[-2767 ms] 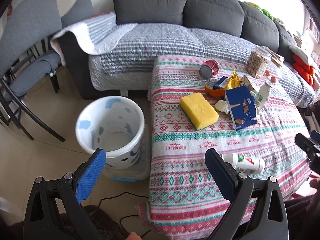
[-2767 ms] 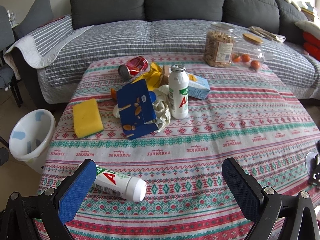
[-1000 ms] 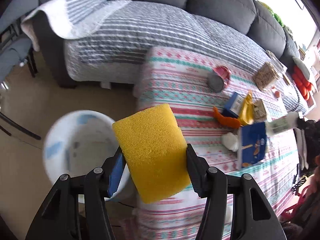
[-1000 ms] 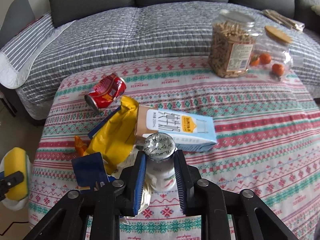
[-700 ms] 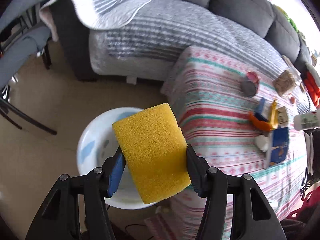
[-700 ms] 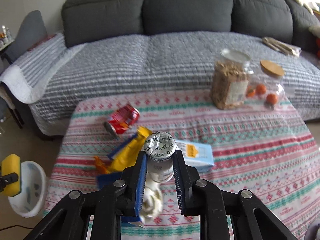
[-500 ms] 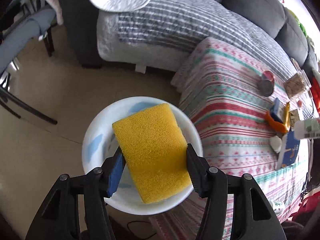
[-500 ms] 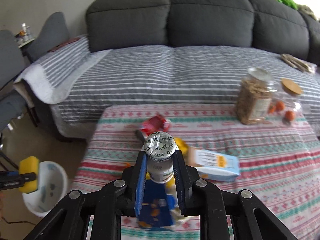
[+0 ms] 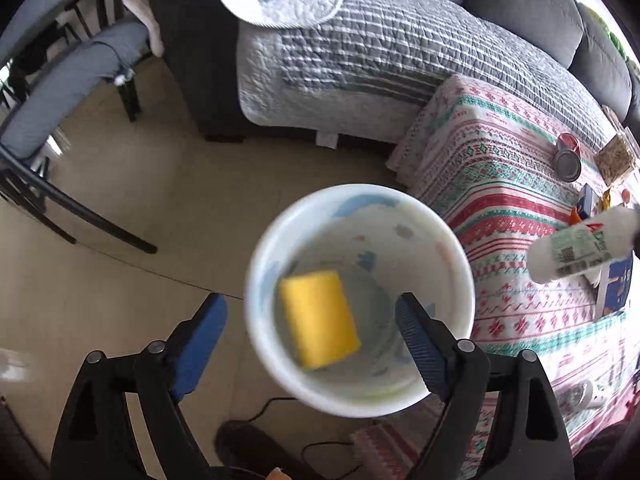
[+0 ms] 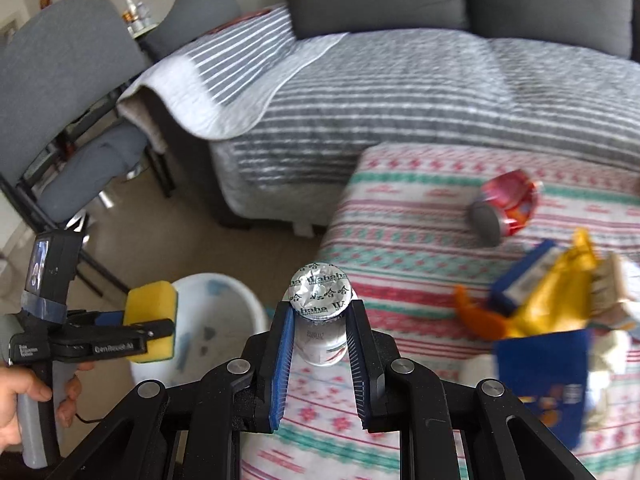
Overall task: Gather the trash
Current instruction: 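Grasp the yellow sponge with the left gripper while the right gripper grasps the white bottle, then drop the sponge into the white bin while the right gripper drops the bottle in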
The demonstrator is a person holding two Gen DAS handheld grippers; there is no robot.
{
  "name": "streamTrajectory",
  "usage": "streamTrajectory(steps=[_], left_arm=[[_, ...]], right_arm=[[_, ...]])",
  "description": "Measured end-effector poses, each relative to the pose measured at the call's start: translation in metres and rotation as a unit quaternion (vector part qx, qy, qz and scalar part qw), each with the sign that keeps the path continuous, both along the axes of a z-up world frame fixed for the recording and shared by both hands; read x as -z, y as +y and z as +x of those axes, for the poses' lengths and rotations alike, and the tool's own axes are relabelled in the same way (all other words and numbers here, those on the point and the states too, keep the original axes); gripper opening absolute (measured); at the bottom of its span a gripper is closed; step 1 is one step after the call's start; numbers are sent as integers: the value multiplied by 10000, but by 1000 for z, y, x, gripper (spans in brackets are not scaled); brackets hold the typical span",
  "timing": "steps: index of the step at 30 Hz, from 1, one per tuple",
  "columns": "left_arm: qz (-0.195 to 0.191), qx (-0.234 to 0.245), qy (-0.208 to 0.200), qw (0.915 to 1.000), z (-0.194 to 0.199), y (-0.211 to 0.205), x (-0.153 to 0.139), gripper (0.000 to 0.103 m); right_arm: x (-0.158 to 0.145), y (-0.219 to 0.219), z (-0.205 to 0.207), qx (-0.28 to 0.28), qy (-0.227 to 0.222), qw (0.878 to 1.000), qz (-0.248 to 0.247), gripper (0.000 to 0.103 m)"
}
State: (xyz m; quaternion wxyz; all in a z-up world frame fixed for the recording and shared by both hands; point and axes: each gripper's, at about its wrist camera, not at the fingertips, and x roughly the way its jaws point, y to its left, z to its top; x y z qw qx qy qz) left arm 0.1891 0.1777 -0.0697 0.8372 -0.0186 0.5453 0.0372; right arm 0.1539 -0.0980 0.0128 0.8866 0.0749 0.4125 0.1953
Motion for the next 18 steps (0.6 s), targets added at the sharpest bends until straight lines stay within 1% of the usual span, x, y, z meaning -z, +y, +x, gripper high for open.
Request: streamTrajectory(steps=[3,7,13,18], left_arm=[[96,-42,-4,9999,-13,11,-1,89],[24,-172,45,9998,-27,28,-1,89],[-59,-347,-39,9994,-45,48,-3,89],[-117,-442,-84,9989,-54,56,-5,89]], right_arm=[[8,14,2,-110,86,9998,167,23],[18,30,8,-227,215,9988,374,23],[33,54,15,-401,402,9964,625,24],[46,73,20,-540,533,9948,681,24]])
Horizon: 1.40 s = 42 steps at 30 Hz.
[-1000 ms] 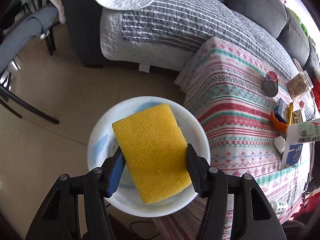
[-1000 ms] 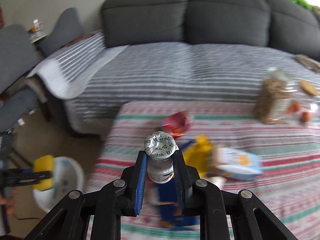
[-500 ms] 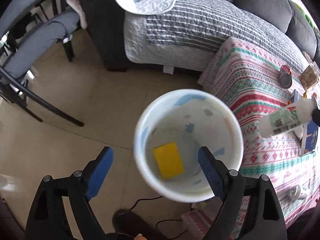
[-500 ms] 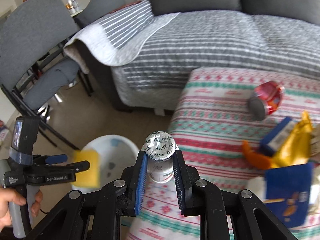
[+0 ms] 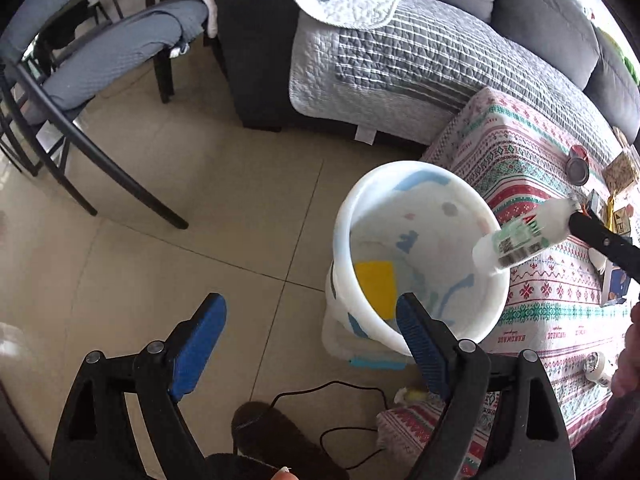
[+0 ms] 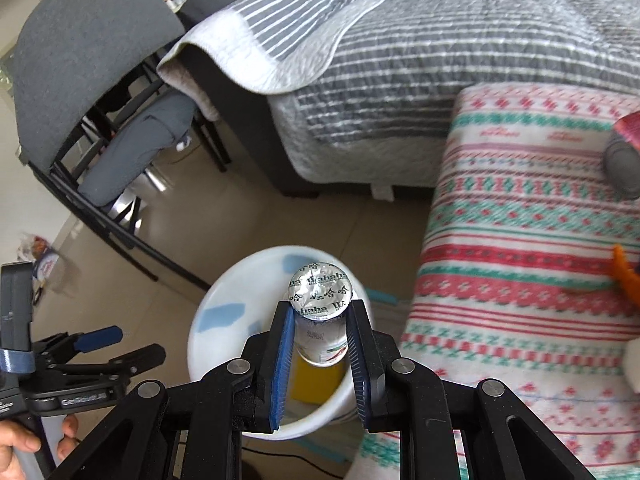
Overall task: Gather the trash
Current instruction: 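Drop the sponge into the white bin while the right gripper drops the bottle in, then grasp the white yogurt bottle on the tablecloth with the left gripper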
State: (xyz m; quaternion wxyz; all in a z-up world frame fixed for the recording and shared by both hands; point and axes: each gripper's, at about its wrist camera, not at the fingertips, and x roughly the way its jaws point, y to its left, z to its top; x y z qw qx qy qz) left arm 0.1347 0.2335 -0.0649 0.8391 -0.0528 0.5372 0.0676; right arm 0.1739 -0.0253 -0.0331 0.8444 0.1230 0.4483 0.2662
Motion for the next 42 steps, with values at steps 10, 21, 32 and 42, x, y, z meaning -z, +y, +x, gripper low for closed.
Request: streamTrajectory(steps=[10,21,32,42], left_arm=[[-161,118,-180,9996,-9,-13,-18,89],[-244,548,-206,9980,-20,-63,-29,89],[-73,1444,-160,9894,-39,-137,-27,89],[-9,2899,-122,9570,-53,-228,-19,89]], right_arm=[[2,1,-3,-33,-57,9999,-114,55],[-35,-60,-40,472,-507,9941,-838,76],[-27,-148,-89,1123,-20,9821,-1514,83],[-14,-205,-124,1588,405,9709,-1745,83]])
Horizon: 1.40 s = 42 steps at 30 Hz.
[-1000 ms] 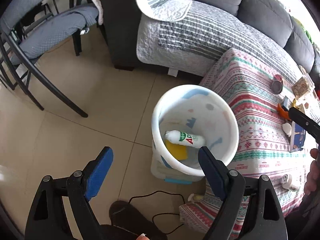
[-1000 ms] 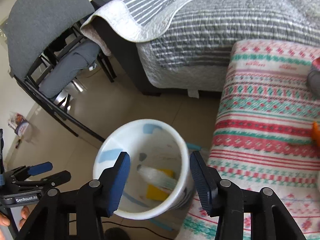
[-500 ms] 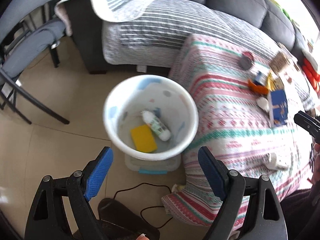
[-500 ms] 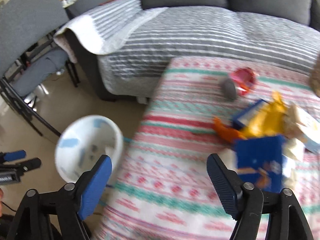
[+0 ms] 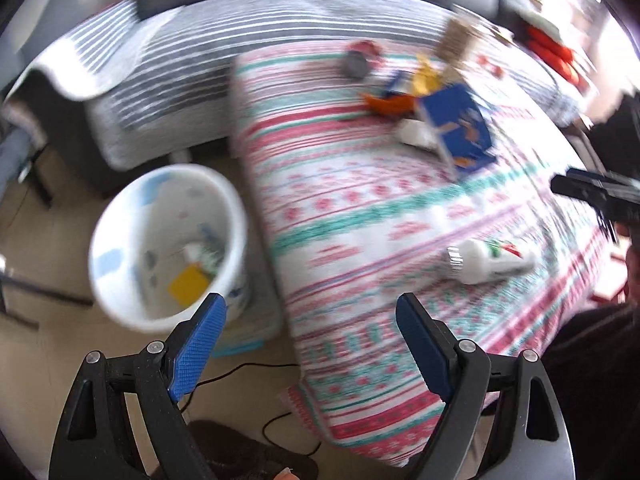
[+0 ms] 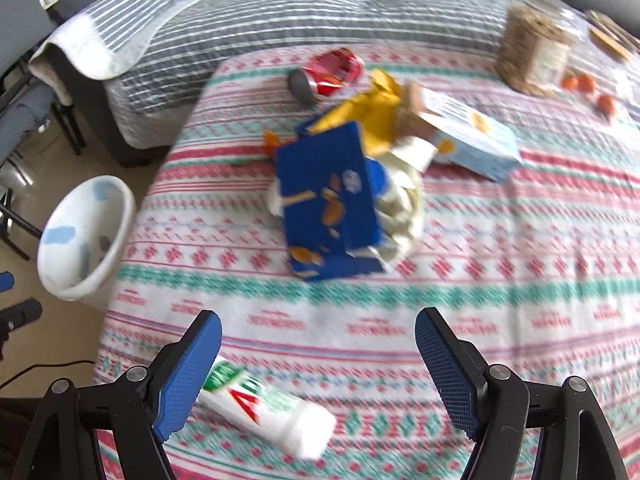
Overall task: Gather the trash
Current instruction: 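Grasp the white yogurt bottle on the tablecloth with the left gripper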
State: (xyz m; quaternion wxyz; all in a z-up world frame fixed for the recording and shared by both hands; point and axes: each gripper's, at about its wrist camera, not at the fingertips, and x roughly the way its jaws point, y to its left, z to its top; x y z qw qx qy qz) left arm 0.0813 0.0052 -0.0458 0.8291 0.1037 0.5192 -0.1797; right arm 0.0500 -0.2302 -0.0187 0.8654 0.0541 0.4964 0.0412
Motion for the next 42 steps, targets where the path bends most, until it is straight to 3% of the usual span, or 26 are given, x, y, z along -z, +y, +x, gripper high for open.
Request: streamTrajectory(steps=[5,11,19,21,25,27,29,42], left_arm=[[113,834,36,9964,-9,-52,6,89],[291,1736,184,9842,-15,-109,20,89],[611,2514,249,9656,-17,-159,40,88],[640,2616,283,9626,-17,-165,44,84],[592,2639,417,9618,-12,-173,50,69],[512,2582,541,9632,-9,-173,52,52],[359,2480,654,9659,-4,-171,52,48],[-500,1523,506,9858,14,-121,13,44]], right_arm=[[2,-26,-13,285,38,9996,-23,83],[5,-63,-28,635,86,9979,17,83],[7,-103,-51,1012,119,9947,139,83],[8,-114,-56,1109,136,9936,167,83],[13,-129,-62,1253,209,9917,217,83],[15,-135,-65,1308,242,9908,237,83],[16,-140,-69,1348,261,9902,253,83],[14,-137,-56,1320,274,9902,357,83]])
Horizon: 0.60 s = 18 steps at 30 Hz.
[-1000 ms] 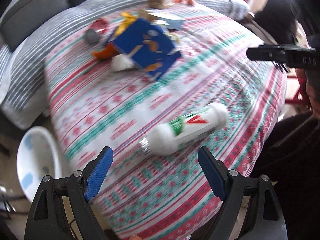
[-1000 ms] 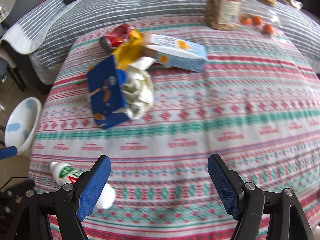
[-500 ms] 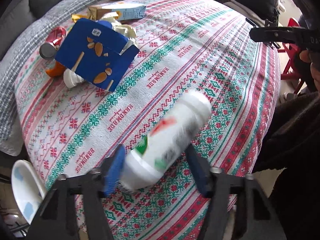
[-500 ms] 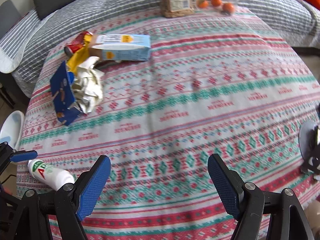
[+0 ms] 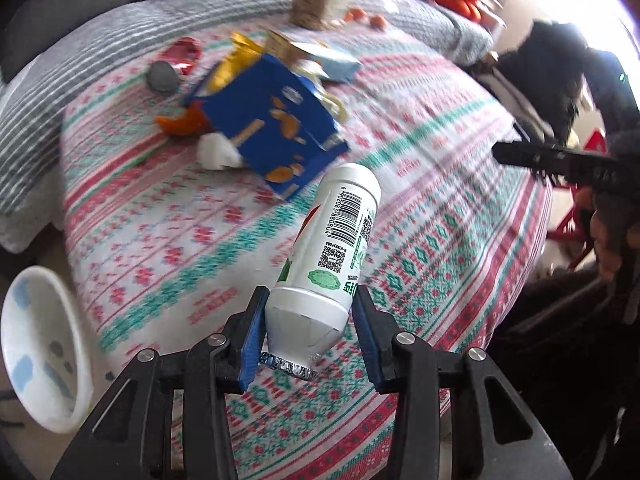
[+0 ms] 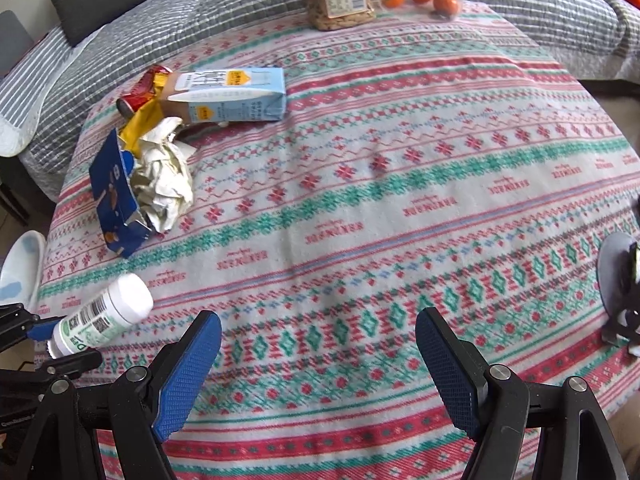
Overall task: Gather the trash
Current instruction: 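Grasp the white yogurt bottle on the tablecloth with the left gripper, then drop the bottle into the bin while the right gripper grasps the blue almond box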
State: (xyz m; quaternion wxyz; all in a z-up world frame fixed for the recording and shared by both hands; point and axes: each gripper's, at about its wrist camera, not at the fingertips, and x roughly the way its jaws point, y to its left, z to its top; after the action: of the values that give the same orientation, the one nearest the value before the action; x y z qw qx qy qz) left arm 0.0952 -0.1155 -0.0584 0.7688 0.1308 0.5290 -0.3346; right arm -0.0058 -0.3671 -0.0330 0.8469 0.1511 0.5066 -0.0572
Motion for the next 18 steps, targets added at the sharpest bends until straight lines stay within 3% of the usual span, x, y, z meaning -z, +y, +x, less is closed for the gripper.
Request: streamTrajectory(steps=[5,10,18], left_arm=[[-267,-603,-111,9978,8,37,-20,44],[-318,-1479,-271,9881,24,79,-30,44],[-358,-2170,-204,9753,37,131,-31,44]], right_arm=[[-4,18,20,-116,-35,9999,67,83],[-5,47,45,-250,-38,9997,41,83],[-1,115,83,-748,-120,9954,-588,83]])
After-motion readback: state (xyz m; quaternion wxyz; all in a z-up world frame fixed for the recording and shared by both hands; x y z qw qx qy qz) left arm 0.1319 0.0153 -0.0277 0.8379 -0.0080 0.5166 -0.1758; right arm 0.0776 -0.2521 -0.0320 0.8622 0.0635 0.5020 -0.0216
